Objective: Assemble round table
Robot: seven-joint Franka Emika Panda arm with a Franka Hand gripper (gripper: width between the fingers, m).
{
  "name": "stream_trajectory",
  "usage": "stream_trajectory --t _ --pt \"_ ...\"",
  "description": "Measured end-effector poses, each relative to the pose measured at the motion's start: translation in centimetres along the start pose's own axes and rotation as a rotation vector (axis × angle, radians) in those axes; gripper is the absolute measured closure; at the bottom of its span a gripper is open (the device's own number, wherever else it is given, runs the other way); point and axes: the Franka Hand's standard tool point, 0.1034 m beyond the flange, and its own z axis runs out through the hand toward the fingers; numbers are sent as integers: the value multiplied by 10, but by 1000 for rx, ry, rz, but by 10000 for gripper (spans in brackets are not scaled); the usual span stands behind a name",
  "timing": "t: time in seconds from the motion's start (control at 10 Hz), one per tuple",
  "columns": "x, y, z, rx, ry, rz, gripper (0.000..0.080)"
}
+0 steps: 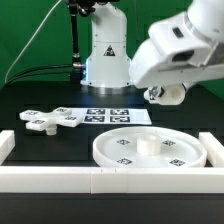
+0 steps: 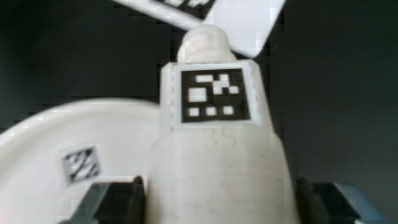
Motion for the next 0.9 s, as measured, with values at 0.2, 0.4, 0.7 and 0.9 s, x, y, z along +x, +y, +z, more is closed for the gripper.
stream_trajectory --t 0.2,0.4,0.7,0.9 --pt "6 4 -6 -24 173 5 393" --pt "10 9 -8 -26 297 20 393" --pt "12 36 -23 58 428 119 393" --pt "18 41 -26 17 594 127 393"
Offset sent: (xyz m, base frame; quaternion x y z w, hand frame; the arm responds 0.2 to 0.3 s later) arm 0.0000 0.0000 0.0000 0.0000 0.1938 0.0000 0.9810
